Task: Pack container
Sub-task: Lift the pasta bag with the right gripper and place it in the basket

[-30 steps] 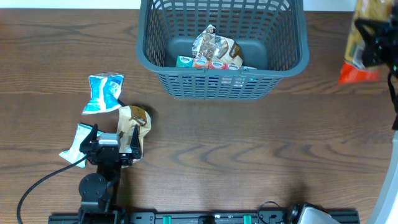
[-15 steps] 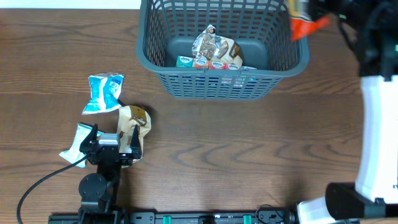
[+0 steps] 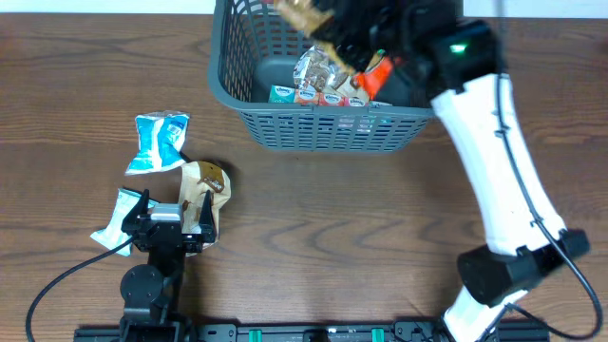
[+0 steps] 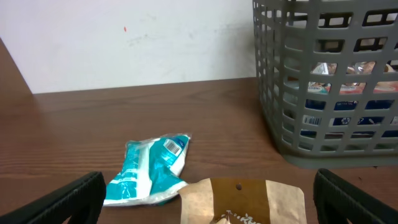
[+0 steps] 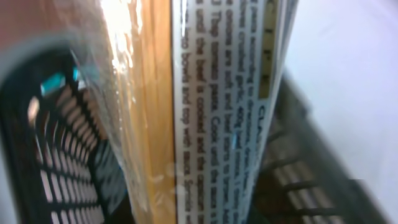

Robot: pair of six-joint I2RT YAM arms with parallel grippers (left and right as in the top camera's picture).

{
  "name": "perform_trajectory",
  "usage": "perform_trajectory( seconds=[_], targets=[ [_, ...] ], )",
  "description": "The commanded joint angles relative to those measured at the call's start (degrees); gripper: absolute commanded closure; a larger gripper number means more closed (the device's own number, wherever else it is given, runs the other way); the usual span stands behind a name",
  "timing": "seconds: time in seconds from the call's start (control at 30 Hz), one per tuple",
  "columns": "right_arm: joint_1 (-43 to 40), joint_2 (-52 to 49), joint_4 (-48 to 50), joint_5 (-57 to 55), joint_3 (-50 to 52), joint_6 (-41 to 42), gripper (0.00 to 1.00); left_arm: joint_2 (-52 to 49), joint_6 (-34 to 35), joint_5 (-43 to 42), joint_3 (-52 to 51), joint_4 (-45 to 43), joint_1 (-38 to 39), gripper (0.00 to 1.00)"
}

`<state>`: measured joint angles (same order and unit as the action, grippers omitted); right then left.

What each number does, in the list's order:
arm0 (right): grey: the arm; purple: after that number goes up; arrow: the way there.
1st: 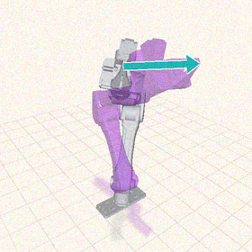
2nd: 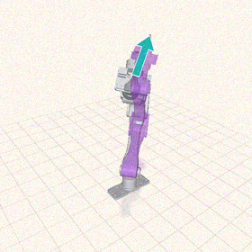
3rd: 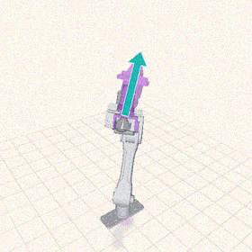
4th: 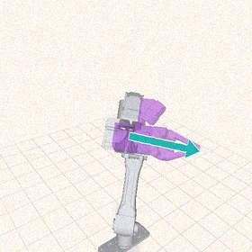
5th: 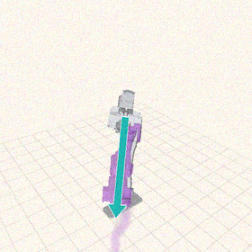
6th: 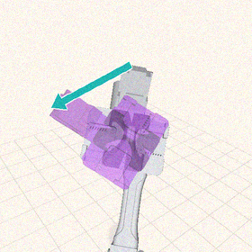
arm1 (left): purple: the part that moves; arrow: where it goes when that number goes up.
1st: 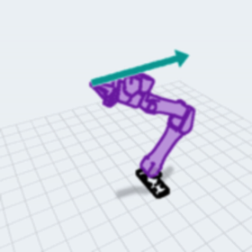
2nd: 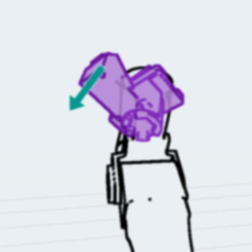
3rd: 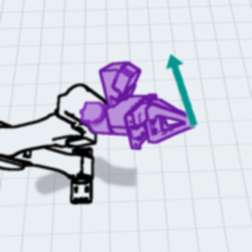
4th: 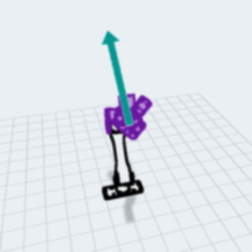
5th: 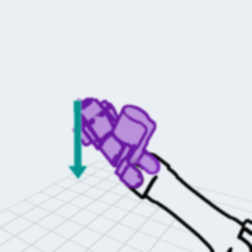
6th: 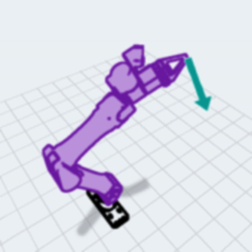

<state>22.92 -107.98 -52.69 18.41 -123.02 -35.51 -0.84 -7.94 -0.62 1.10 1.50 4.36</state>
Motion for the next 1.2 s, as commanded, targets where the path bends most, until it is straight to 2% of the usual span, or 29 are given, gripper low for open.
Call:
perform_trajectory(
  seconds=[0.0, 0.53, 0.57, 0.6, 0.67, 0.7, 0.83, 0.9, 0.93, 1.0, 1.1, 1.17],
  targets=[
    [-0.1, -0.6, -0.2, -4.1, -3.0, -4.5, 0.99, 0.6, -0.4, 1.1, -0.9, 2.3, 0.3, 0.01],
    [-3.6, -10.6, -9.0, -4.7, -2.9, -6.4, 0.99, 0.6, -0.4, 1.1, -0.9, 2.3, 0.3, 0.01],
    [-3.6, -11.1, -9.1, -4.7, -2.9, -6.4, 0.94, 0.6, -0.4, 1.1, -0.9, 2.3, 0.3, 0.01],
    [-3.6, -11.4, -9.2, -4.7, -2.9, -6.4, 0.83, 0.6, -0.4, 1.1, -0.9, 2.4, 0.3, 0.01],
    [-3.6, -11.9, -9.2, -4.8, -2.9, -6.4, 0.75, 0.6, -0.4, 1.1, -0.9, 2.4, 0.3, 0.01],
    [-3.6, -12.2, -9.2, -4.9, -2.9, -6.4, 0.65, 0.6, -0.4, 1.1, -0.9, 2.4, 0.3, 0.01],
    [-4.0, -12.4, -9.3, -4.9, -2.9, -6.4, 0.59, 0.6, -0.4, 1.1, -0.9, 2.4, 0.3, 0.01],
    [-4.1, -12.3, -9.3, -4.9, -2.9, -6.4, 0.51, 0.6, -0.4, 1.1, -0.9, 2.4, 0.3, 0.01],
    [-4.1, -12.3, -9.4, -4.9, -2.9, -6.3, 0.38, 0.6, -0.4, 1.1, -0.9, 2.4, 0.3, 0.01],
    [-4.0, -12.2, -9.6, -4.9, -2.9, -6.3, 0.22, 0.6, -0.4, 1.1, -0.9, 2.4, 0.3, 0.01],
    [-3.4, -11.0, -9.6, -4.7, -3.0, -6.3, 0.01, 0.6, -0.4, 1.1, -0.9, 2.4, 0.3, 0.01],
    [-3.0, -9.5, -8.3, -3.9, -3.2, -4.2, 0.01, 0.6, -0.4, 1.1, -0.9, 2.4, 0.3, 0.01]
  ],
)
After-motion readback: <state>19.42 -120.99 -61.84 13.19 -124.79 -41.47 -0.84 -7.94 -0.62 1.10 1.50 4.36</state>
